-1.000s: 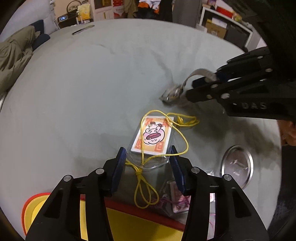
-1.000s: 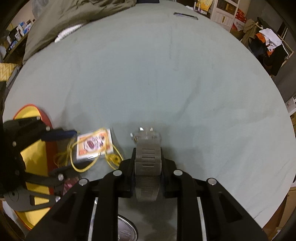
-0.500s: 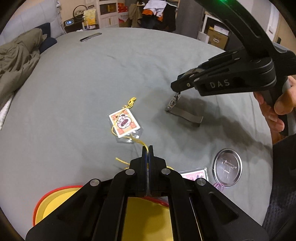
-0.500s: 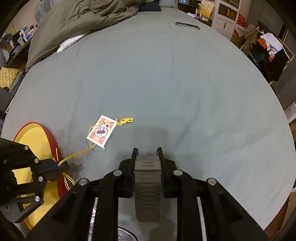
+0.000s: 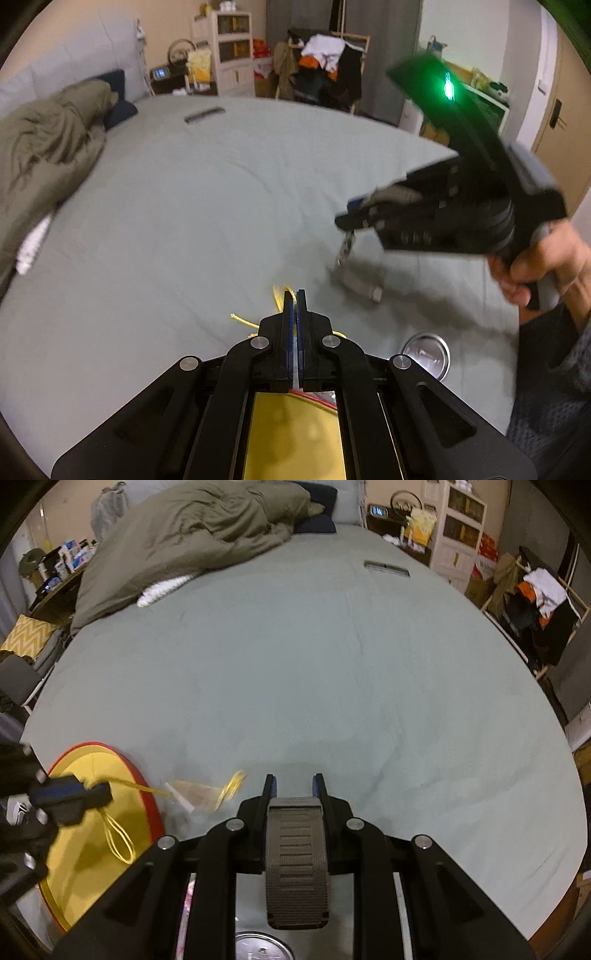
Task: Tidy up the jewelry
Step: 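Carry the watch with the right gripper while the left gripper carries the yellow-lanyard badge to the red tray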
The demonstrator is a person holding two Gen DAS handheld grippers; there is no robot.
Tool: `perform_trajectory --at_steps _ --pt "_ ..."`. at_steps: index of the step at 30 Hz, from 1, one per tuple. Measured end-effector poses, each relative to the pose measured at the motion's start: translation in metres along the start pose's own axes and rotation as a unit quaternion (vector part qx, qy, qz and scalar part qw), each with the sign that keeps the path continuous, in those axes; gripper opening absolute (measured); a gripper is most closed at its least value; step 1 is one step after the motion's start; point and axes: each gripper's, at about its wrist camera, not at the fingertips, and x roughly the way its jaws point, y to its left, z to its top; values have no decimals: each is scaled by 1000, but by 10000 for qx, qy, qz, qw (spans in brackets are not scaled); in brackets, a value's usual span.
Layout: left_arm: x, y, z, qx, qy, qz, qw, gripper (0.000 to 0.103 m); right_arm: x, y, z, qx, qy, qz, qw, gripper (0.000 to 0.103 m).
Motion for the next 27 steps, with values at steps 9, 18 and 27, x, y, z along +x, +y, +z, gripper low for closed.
perform_trajectory --at_steps 9,18,27 --pt "-86 10 26 -54 -549 349 9979 1 -40 33 16 -196 -567 351 9976 20" --pt "-151 24 16 -172 -824 711 9939 1 -68 82 22 -479 -935 773 9915 20" --pt "-191 45 -39 -414 -806 921 9916 1 -70 157 19 -925 -974 1094 9849 20"
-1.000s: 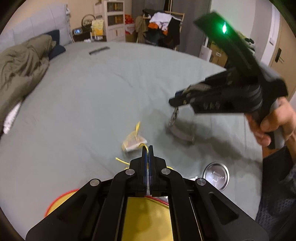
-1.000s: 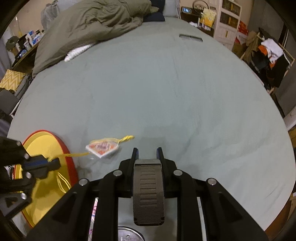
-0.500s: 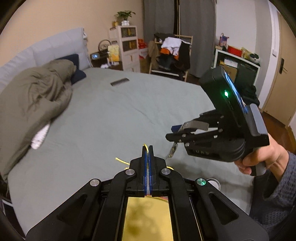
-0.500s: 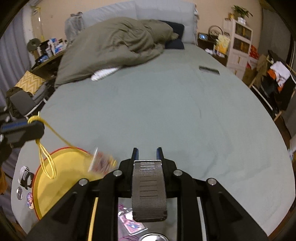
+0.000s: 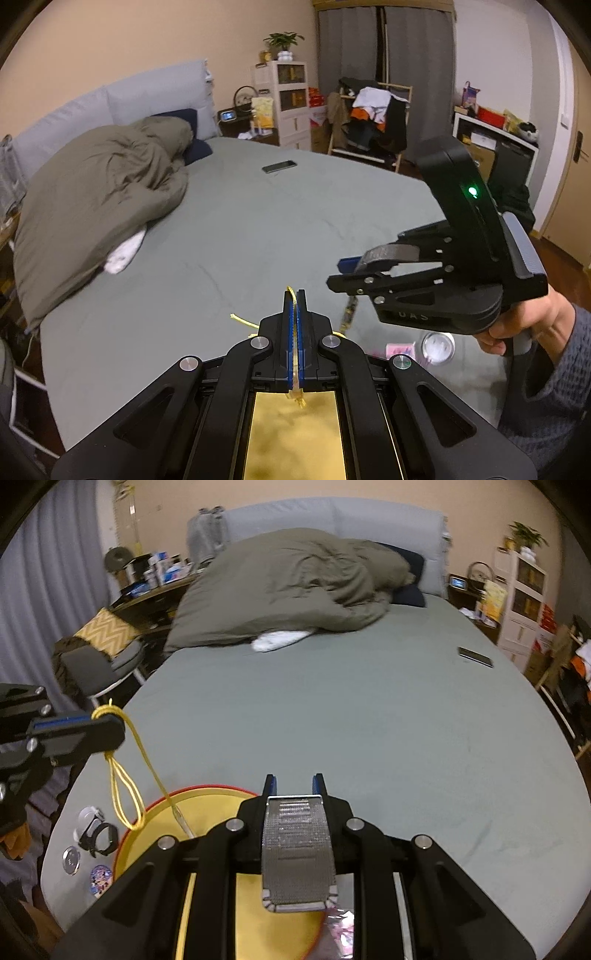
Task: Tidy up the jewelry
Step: 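Carry the watch with the right gripper while the left gripper carries the yellow-lanyard badge to the red tray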
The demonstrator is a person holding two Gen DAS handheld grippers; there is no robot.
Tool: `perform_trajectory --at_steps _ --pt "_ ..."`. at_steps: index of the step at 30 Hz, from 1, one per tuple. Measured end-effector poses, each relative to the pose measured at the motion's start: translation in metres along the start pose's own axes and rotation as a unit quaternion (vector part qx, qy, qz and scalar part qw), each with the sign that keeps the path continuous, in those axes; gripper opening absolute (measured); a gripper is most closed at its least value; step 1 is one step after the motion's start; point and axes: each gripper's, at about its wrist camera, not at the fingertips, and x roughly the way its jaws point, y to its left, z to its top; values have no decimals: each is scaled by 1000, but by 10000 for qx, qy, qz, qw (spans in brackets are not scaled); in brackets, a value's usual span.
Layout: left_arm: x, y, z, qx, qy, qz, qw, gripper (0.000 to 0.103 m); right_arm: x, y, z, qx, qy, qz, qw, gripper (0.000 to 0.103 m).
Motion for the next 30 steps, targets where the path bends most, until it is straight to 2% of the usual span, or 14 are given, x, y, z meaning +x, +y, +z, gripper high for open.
perform_trajectory --at_steps 6,13,17,20,25,30 --pt "-22 24 -51 -229 113 118 9996 1 30 63 1 -381 98 297 9988 20" --pt "-27 41 -118 -509 303 56 9982 1 55 124 -2 -640 -47 732 9953 20" --pt "-17 46 -155 -607 529 -33 9967 1 85 150 -21 -946 320 719 9924 19" --pt "-7 50 -165 -560 735 2 9957 1 103 155 -36 -1102 639 605 9900 20" --pt "4 61 -175 -748 883 -126 9932 1 123 147 -56 -1053 1072 554 9871 20" --pt "26 60 -194 -740 1274 -164 9890 1 134 145 -65 -998 1204 568 9861 20"
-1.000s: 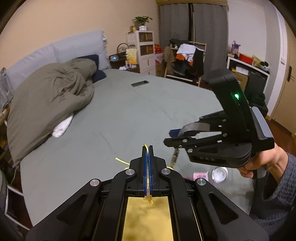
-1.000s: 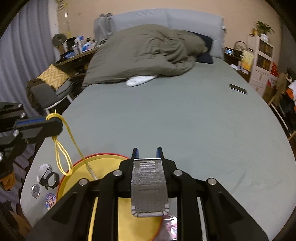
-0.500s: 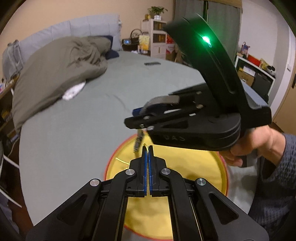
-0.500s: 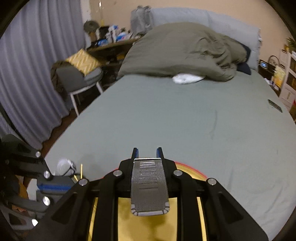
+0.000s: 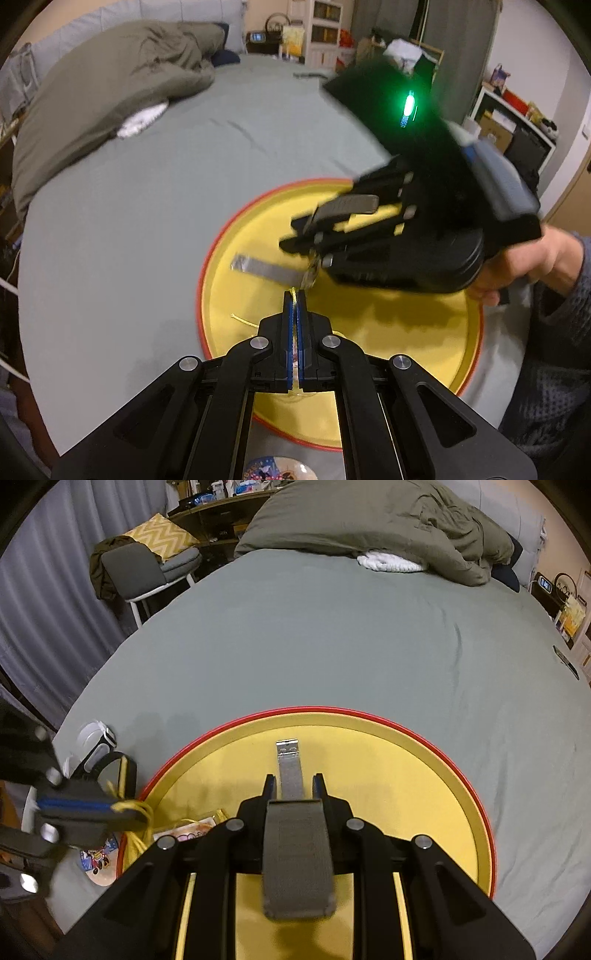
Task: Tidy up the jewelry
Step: 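Carry the watch with the right gripper while the left gripper carries the yellow-lanyard badge to the red tray, then lower the watch into the tray and open the right gripper while the left gripper releases the badge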
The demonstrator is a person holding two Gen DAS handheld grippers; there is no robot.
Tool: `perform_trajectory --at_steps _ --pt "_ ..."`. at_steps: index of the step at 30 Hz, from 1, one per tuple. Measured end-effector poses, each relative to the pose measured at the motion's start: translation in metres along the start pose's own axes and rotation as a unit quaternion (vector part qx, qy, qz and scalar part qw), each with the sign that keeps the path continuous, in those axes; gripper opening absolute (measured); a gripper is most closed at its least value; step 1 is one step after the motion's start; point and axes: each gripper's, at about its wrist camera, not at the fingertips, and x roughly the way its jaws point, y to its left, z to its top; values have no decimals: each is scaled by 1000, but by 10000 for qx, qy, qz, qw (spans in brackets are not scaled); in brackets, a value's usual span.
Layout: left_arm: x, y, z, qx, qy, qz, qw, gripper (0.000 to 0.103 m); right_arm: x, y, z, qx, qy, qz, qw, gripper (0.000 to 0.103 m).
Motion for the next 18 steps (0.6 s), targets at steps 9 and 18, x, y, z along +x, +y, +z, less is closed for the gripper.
perform_trajectory --at_steps 9,18 --pt "53 0 -21 1 757 -13 9971 1 12 1 2 121 98 222 9996 20" --pt "59 1 -32 -13 929 20 9957 37 27 -7 11 475 108 580 9971 20"
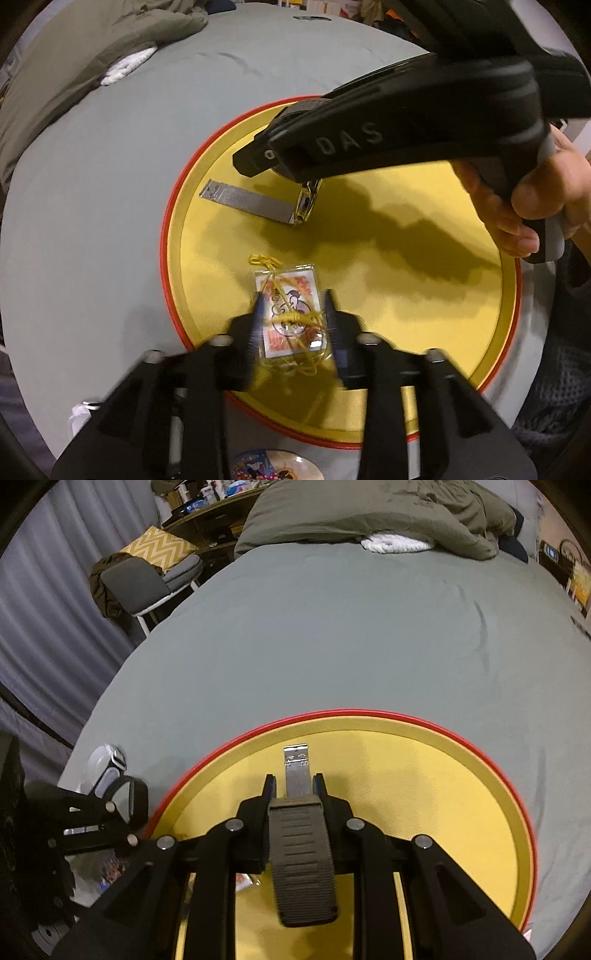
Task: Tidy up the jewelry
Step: 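Lower the watch into the tray and open the right gripper while the left gripper releases the badge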
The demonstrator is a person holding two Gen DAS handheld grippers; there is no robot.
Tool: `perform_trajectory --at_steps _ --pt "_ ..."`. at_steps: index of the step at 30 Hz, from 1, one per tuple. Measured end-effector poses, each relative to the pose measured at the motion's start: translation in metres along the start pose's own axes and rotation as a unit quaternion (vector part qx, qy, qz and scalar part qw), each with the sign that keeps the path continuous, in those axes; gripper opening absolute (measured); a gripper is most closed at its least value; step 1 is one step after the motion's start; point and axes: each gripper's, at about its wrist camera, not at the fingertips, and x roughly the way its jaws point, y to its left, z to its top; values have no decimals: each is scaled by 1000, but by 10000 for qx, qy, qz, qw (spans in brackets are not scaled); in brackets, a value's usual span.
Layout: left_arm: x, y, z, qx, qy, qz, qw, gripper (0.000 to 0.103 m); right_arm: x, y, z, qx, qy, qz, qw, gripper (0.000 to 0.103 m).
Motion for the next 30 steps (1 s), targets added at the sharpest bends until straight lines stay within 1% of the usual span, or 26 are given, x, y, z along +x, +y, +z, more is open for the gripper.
perform_trajectory --at_steps 4,8,10,12,13,19,21,25,28,30 --pt "2 4 -1 -30 22 5 10000 40 6 2 2 49 41 60 10000 21" --pt "4 3 -5 -20 59 4 10000 48 11 7 3 16 72 83 9999 24" --pt "4 5 -4 -24 51 -9 10000 51 14 8 3 58 120 124 9998 32" --pt "1 5 -7 -36 38 -30 10000 51 15 9 4 70 114 118 9998 48" --pt "-1 5 -7 -43 24 -37 10000 51 15 9 4 64 101 134 9998 50" --pt "-11 11 -8 -162 -65 -67 9998 52 13 9 3 99 100 163 9998 52" --pt "-15 10 -8 -208 -121 -86 9997 52 10 8 3 144 62 209 9997 57" --pt "-20 11 -4 -237 -212 -122 9994 53 0 10 5 160 3 290 9995 57" --pt "-24 7 3 -219 -319 -169 9991 56 -13 10 7 160 -100 346 9992 57" --pt "-30 0 9 -176 -467 -269 9984 58 -22 8 7 176 -148 429 9988 57"
